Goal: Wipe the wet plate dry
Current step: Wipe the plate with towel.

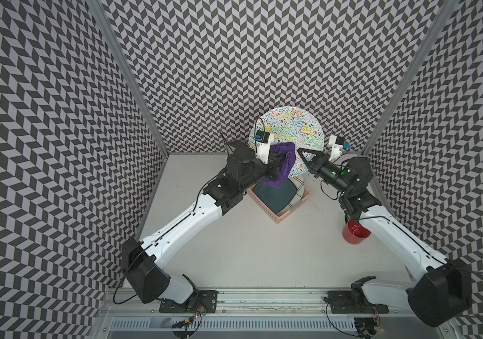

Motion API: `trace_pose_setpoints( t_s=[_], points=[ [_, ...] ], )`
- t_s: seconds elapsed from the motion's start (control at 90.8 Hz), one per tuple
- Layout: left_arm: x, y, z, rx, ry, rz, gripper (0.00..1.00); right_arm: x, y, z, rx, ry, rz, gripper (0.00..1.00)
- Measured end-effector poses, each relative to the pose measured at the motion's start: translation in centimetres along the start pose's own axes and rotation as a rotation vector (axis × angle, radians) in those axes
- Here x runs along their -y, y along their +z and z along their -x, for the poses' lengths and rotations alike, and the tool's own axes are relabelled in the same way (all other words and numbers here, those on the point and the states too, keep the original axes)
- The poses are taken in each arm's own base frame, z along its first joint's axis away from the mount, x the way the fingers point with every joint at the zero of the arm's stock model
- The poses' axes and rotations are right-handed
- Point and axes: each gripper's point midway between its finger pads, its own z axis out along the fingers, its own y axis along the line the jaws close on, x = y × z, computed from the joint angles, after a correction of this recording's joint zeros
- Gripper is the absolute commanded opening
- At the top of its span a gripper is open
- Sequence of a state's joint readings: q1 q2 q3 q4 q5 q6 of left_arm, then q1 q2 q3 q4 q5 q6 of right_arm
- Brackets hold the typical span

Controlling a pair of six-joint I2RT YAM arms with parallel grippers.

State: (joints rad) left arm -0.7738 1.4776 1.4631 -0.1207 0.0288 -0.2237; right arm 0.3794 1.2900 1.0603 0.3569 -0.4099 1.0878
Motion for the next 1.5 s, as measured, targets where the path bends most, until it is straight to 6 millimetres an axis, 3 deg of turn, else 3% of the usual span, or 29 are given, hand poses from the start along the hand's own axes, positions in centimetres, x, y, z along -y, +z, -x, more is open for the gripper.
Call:
trace_pose_setpoints(
  t_s=[0.132,0.242,0.363,0.507,0.628,0.738,0.925,1.002,1.101,1.157,1.212,1.311,1.377,1.443,1.498],
  points=[
    [1.4,0.3,0.2,-0.006,0.085,0.039,0.0,-0.6,0.9,-0.5,-0.013,0.007,0.001,0.0],
    [0.2,0.1,1.7,0.015,0.086,0.079,0.0,-1.7,1.0,0.1,0.008,0.002,0.022,0.0],
    [-4.6,-0.7,3.8,0.053,0.062,0.176,0.0,-2.0,1.0,-0.2,-0.007,-0.012,0.03,0.0],
    [-11.2,-2.1,5.0,0.068,0.028,0.321,0.0,-1.2,0.8,-2.2,-0.087,-0.046,0.022,0.0],
    [-13.7,-2.3,4.2,0.029,-0.019,0.343,0.0,-0.4,0.4,-5.1,-0.169,-0.078,-0.008,0.0],
    [-12.9,-1.1,3.2,-0.009,-0.02,0.287,0.0,0.2,0.4,-5.9,-0.198,-0.079,-0.032,0.0],
    [-7.6,1.1,2.0,-0.047,-0.018,0.087,0.0,0.9,0.9,-6.7,-0.241,-0.078,-0.047,0.0],
    [-8.8,0.6,2.5,-0.041,-0.061,0.051,0.0,0.7,0.9,-7.3,-0.262,-0.098,-0.043,0.0],
    [-11.2,0.0,3.1,-0.028,-0.073,0.076,0.0,0.8,0.9,-9.5,-0.322,-0.129,-0.055,0.0],
    [-10.9,0.0,2.9,-0.038,-0.057,0.075,0.0,0.9,0.9,-10.3,-0.339,-0.135,-0.067,0.0],
    [-9.0,0.5,2.6,-0.047,-0.025,0.045,0.0,1.0,0.9,-10.5,-0.347,-0.139,-0.07,0.0],
    [-3.8,1.4,1.6,-0.065,0.036,-0.047,0.0,0.7,1.4,-10.3,-0.349,-0.138,-0.074,0.0],
    [-1.9,1.5,1.5,-0.063,0.05,-0.08,0.0,0.4,1.9,-9.6,-0.334,-0.137,-0.066,0.0],
    [-2.6,1.2,2.2,-0.043,0.028,-0.085,0.0,-0.2,2.1,-9.2,-0.322,-0.137,-0.039,0.0],
    [-4.6,0.5,2.7,-0.024,-0.01,-0.078,0.0,-0.4,2.2,-9.1,-0.321,-0.139,-0.024,0.0]
  ],
)
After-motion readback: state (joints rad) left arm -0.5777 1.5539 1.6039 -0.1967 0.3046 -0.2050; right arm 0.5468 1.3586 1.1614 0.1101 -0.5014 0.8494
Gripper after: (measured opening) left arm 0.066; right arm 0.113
